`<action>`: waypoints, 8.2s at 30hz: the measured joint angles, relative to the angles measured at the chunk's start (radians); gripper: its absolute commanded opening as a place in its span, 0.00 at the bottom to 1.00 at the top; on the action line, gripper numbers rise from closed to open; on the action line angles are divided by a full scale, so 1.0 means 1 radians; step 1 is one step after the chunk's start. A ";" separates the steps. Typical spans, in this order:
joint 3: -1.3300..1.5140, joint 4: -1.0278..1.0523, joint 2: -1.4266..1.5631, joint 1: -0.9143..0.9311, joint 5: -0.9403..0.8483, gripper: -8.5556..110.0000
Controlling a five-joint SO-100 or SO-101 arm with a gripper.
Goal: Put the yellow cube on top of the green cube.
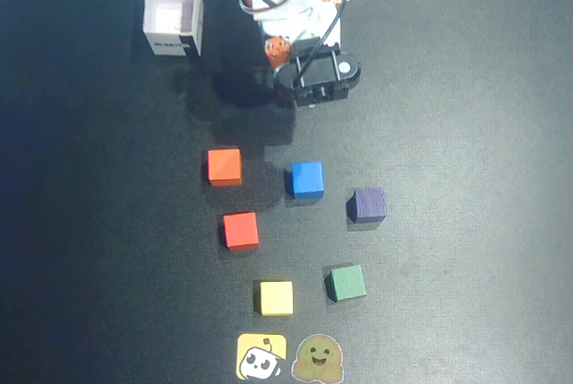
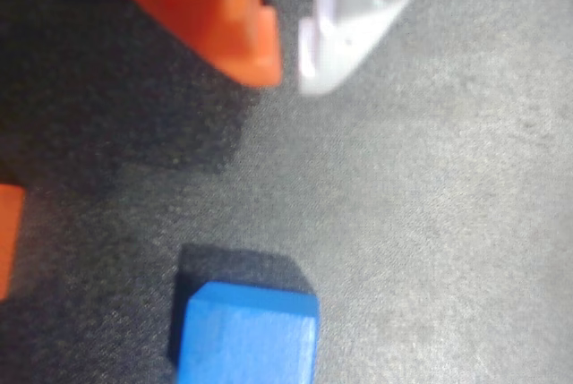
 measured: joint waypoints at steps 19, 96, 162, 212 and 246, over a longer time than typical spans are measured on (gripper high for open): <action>0.000 0.000 0.000 0.000 0.000 0.07; -1.396 -0.164 -1.782 0.052 0.209 0.26; -1.658 -0.213 -2.034 0.043 0.209 0.12; -1.394 -0.281 -1.855 -0.163 0.209 0.12; -1.358 -0.334 -1.853 -0.183 0.256 0.19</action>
